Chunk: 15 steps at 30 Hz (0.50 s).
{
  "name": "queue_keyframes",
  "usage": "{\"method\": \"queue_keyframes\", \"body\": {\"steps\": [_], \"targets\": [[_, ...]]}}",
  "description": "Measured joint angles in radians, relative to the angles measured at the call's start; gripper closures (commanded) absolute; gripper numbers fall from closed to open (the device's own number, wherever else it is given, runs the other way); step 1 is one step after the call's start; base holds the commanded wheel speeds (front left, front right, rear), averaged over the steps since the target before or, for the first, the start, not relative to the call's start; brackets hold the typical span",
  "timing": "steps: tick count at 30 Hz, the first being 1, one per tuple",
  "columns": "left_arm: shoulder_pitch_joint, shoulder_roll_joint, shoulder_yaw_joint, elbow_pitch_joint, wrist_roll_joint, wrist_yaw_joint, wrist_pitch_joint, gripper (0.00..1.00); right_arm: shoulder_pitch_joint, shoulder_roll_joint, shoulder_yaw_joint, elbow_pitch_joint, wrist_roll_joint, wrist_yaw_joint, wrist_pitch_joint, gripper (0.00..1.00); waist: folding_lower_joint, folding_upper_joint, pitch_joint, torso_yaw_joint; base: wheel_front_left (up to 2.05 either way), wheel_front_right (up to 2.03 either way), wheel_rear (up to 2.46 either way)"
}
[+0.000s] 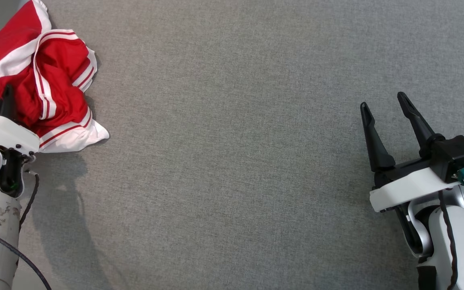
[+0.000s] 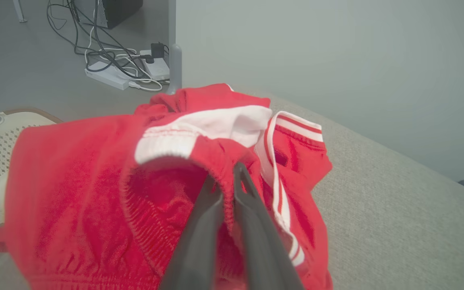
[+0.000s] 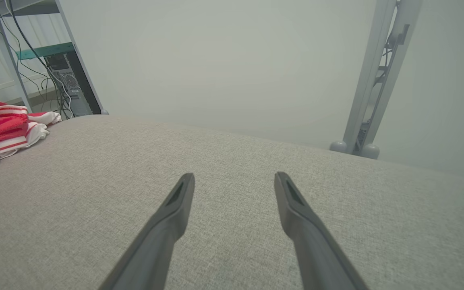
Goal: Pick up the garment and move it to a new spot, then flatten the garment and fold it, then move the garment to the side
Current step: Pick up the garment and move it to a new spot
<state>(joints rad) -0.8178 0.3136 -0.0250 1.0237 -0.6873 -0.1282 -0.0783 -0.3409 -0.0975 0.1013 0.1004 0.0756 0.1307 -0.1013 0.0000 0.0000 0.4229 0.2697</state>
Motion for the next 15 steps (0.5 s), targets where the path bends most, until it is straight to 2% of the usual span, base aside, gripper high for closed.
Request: {"method": "queue_keyframes", "body": {"steps": [7,12,14,15], "targets": [[-0.007,0.035,-0.06,-0.011,0.066,-0.001,-0.141,1.0,0.003,0.008,-0.013,0.008,-0.004,0.0,-0.006,0.0,0.0,0.0,-0.036,0.014,0.0,0.0,0.0],[-0.001,0.069,-0.071,-0.105,0.137,0.049,-0.178,1.0,0.018,0.022,-0.022,0.016,0.004,0.0,-0.023,0.0,0.0,0.0,-0.085,0.02,0.0,0.0,0.0],[0.022,0.076,-0.069,-0.17,0.159,0.07,-0.18,1.0,0.026,0.025,-0.026,0.021,0.007,0.0,-0.031,0.0,0.0,0.0,-0.109,0.02,0.0,0.0,0.0],[0.062,0.08,-0.059,-0.253,0.181,0.095,-0.181,1.0,0.031,0.028,-0.029,0.022,0.012,0.0,-0.033,0.0,0.0,0.0,-0.132,0.018,0.0,0.0,0.0]]}}
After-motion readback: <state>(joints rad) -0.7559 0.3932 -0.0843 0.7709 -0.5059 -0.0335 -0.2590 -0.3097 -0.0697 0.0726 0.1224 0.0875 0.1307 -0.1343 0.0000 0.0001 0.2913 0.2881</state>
